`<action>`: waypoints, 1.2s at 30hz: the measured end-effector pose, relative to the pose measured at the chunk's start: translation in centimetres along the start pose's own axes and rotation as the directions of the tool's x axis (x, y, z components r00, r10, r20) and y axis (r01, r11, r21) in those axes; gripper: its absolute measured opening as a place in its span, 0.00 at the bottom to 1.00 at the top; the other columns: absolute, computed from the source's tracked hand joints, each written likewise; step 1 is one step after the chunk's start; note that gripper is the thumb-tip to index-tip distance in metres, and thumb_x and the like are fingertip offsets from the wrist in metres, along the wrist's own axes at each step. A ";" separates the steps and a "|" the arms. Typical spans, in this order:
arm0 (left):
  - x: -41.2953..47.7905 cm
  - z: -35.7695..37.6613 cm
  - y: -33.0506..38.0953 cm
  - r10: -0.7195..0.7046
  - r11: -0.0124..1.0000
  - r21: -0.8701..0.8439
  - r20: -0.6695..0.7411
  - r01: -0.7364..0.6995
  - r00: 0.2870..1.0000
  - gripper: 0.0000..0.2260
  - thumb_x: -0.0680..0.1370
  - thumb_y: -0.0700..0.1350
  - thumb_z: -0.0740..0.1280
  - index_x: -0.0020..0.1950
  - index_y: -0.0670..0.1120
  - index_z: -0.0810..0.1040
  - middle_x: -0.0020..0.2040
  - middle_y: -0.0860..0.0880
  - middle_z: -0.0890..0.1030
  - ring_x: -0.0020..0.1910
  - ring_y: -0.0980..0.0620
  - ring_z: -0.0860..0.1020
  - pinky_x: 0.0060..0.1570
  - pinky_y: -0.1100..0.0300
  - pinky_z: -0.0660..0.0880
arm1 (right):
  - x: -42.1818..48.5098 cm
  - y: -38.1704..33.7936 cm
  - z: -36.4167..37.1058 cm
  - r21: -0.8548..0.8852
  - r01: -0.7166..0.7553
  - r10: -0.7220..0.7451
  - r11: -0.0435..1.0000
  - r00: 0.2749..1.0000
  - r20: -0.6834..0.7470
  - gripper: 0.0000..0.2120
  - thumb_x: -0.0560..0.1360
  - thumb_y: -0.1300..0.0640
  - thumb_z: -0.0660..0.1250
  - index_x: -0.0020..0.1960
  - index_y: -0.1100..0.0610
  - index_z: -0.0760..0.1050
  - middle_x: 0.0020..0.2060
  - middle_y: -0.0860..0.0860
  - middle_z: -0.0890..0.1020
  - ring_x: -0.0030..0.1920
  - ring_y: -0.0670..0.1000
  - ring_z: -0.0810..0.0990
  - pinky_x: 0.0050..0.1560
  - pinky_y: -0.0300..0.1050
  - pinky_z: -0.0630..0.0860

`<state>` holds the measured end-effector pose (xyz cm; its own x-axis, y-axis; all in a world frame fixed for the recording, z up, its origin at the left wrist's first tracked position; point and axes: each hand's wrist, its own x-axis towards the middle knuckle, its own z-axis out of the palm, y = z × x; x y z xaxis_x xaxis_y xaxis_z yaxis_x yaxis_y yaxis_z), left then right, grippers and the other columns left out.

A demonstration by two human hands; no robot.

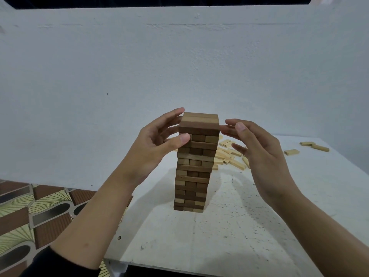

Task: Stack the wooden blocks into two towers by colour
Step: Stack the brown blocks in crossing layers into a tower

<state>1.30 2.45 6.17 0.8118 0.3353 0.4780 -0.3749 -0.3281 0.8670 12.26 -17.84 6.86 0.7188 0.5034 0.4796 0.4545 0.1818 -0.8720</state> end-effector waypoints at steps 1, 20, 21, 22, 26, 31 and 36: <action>0.0 0.0 0.0 -0.001 1.000 0.003 0.002 0.001 1.000 0.31 0.71 0.53 0.74 0.74 0.53 0.74 0.69 0.52 0.78 0.70 0.51 0.75 0.72 0.48 0.71 | 0.0 0.0 0.0 -0.002 0.001 -0.001 1.000 1.000 0.000 0.17 0.78 0.42 0.58 0.59 0.46 0.80 0.53 0.39 0.85 0.62 0.42 0.80 0.70 0.56 0.72; -0.5 -2.2 -1.6 -0.130 0.987 0.119 0.201 0.107 0.971 0.40 0.70 0.53 0.77 0.80 0.54 0.65 0.74 0.49 0.74 0.75 0.46 0.71 0.72 0.36 0.68 | 0.2 2.6 -1.2 -0.027 -0.106 0.109 0.994 0.982 0.155 0.25 0.73 0.36 0.68 0.67 0.43 0.74 0.58 0.40 0.83 0.61 0.42 0.81 0.64 0.49 0.76; -0.7 -2.6 -2.2 -0.163 0.980 0.151 0.233 0.130 0.959 0.41 0.70 0.53 0.78 0.80 0.53 0.64 0.74 0.48 0.73 0.75 0.44 0.71 0.71 0.34 0.68 | 0.1 3.3 -1.5 -0.048 -0.133 0.141 0.990 0.967 0.214 0.29 0.72 0.35 0.71 0.69 0.42 0.72 0.60 0.40 0.82 0.61 0.42 0.81 0.64 0.50 0.77; -1.1 -3.0 -2.8 -0.201 0.970 0.188 0.256 0.155 0.946 0.42 0.70 0.53 0.79 0.80 0.53 0.64 0.75 0.48 0.73 0.74 0.44 0.71 0.71 0.34 0.67 | 0.0 3.9 -1.8 -0.082 -0.159 0.175 0.984 0.947 0.270 0.34 0.69 0.34 0.74 0.71 0.42 0.69 0.61 0.40 0.81 0.62 0.42 0.80 0.64 0.49 0.77; -3.0 -3.4 -4.8 -0.351 0.908 0.339 0.294 0.246 0.889 0.46 0.65 0.58 0.83 0.78 0.56 0.66 0.73 0.54 0.75 0.73 0.52 0.72 0.73 0.40 0.67 | -0.5 6.1 -2.4 -0.332 -0.173 0.310 0.927 0.851 0.425 0.49 0.60 0.35 0.81 0.75 0.37 0.62 0.63 0.35 0.77 0.64 0.35 0.76 0.66 0.46 0.74; -4.1 -2.3 -5.9 -0.421 0.847 0.473 0.316 0.243 0.850 0.42 0.65 0.51 0.85 0.73 0.62 0.68 0.67 0.64 0.77 0.69 0.64 0.72 0.68 0.62 0.70 | -1.3 7.6 -1.1 -0.495 -0.107 0.374 0.862 0.795 0.479 0.50 0.59 0.39 0.84 0.73 0.35 0.58 0.61 0.28 0.71 0.60 0.28 0.71 0.66 0.38 0.70; -4.4 -1.4 -6.0 -0.412 0.838 0.491 0.283 0.238 0.866 0.37 0.65 0.50 0.85 0.68 0.64 0.69 0.62 0.71 0.77 0.63 0.70 0.73 0.56 0.76 0.70 | -1.6 7.9 -0.1 -0.531 -0.066 0.357 0.845 0.809 0.468 0.49 0.60 0.40 0.84 0.72 0.38 0.61 0.60 0.30 0.73 0.61 0.35 0.73 0.68 0.42 0.71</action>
<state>-0.63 4.16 -0.94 0.9844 0.1753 0.0169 0.0986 -0.6284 0.7716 14.73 -17.31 -0.83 0.4973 0.8670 0.0310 0.6160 -0.3277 -0.7163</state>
